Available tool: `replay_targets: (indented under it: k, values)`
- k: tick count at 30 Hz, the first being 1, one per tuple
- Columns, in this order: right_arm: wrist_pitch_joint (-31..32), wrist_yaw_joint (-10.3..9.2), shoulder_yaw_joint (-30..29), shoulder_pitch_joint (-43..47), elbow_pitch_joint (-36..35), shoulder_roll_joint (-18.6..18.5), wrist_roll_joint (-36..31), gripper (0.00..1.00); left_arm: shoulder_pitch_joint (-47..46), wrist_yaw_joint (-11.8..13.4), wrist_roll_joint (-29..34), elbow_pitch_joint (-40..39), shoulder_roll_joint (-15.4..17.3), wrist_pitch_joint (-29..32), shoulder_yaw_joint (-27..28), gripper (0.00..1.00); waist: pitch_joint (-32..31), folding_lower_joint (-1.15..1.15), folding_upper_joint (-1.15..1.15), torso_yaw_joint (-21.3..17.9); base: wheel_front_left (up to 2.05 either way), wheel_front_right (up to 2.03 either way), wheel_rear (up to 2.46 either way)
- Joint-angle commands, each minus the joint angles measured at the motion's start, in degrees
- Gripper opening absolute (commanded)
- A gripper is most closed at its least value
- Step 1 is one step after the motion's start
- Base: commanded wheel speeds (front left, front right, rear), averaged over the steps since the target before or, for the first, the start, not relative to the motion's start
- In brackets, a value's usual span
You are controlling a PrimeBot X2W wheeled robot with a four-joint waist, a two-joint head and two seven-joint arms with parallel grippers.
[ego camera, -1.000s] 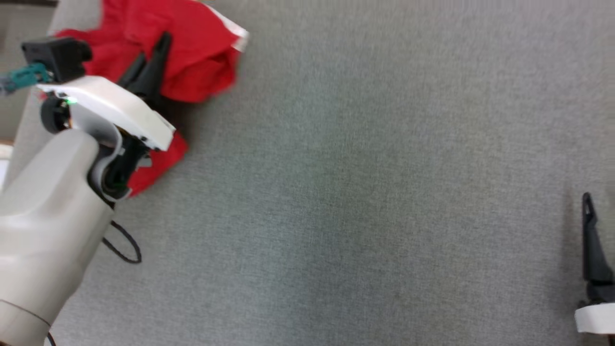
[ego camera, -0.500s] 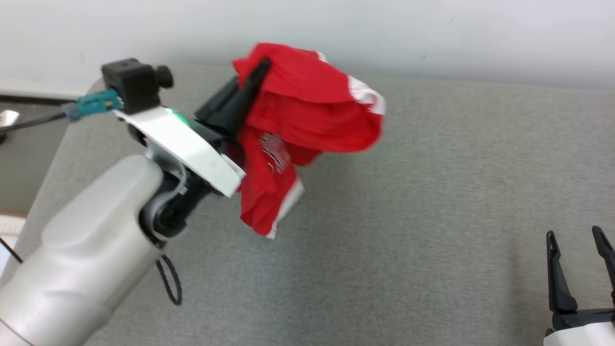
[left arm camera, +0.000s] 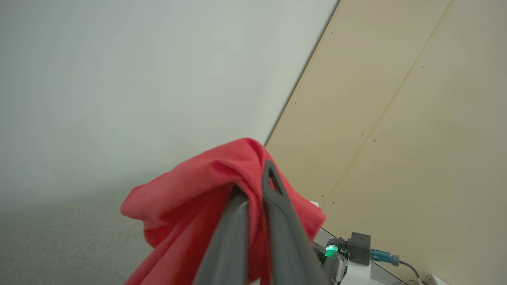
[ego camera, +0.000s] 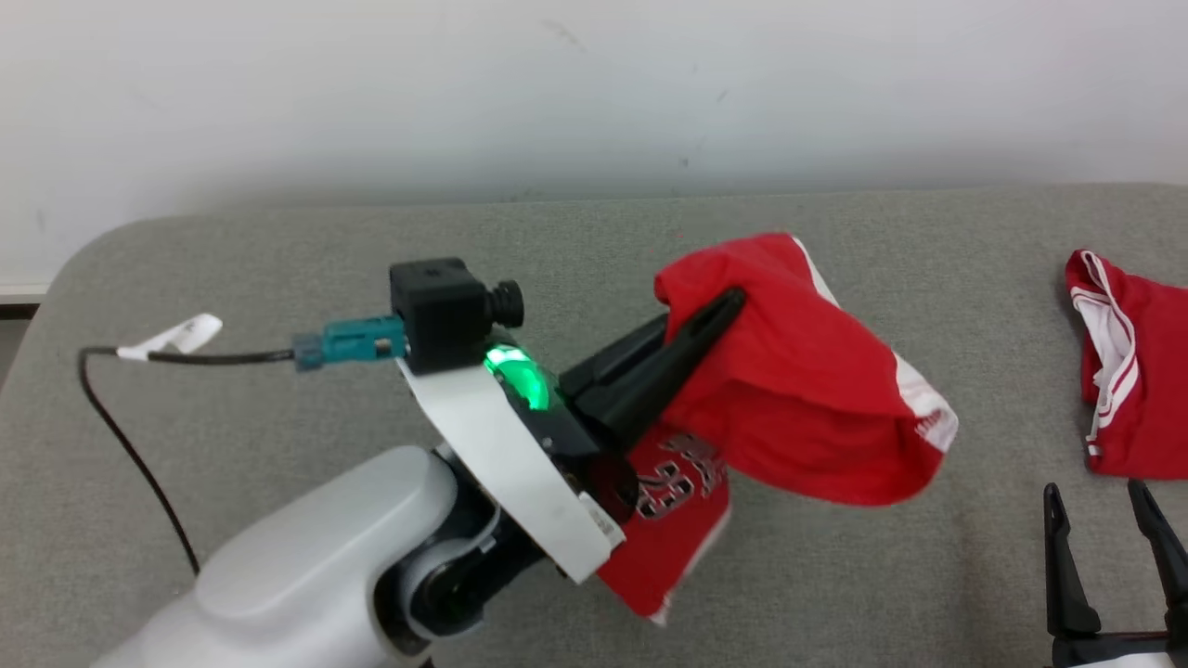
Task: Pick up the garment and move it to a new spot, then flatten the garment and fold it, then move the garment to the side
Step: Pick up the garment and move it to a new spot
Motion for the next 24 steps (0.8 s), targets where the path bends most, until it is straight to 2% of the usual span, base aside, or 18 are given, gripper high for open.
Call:
replay_targets:
  k: [1,7,13,19,24]
  values:
    - [-0.3,-0.13,-0.2,0.4,0.2,0.2,0.6,1.00,1.6,0.5,-0.1,-0.5,0.4,0.1,-0.5,0.00,0.1,0.01,-0.01,-0.7,0.00,0.00,0.00]
    - [-0.4,-0.13,-0.2,0.0,0.9,0.8,0.8,1.00,6.7,1.3,-1.3,2.4,2.2,0.7,-3.1,0.00,1.1,0.01,-0.01,-2.3,0.00,0.00,0.00]
    - [-0.5,-0.13,-0.1,-0.6,0.6,1.3,0.7,1.00,9.9,2.2,-0.5,14.9,4.8,0.6,-4.4,0.00,1.8,0.01,-0.01,-3.6,0.00,0.00,0.00]
    - [-0.5,-0.13,0.5,-0.9,1.1,1.5,0.8,1.00,10.3,0.4,-2.0,28.3,3.6,-1.7,-3.0,0.00,2.1,0.01,-0.01,-4.7,0.00,0.00,0.00]
    - [-0.5,-0.13,0.8,-1.1,1.5,1.6,0.8,1.00,8.3,-0.5,-0.4,38.7,2.2,-3.9,-1.8,0.00,2.1,0.01,-0.01,-5.2,0.00,0.00,0.00]
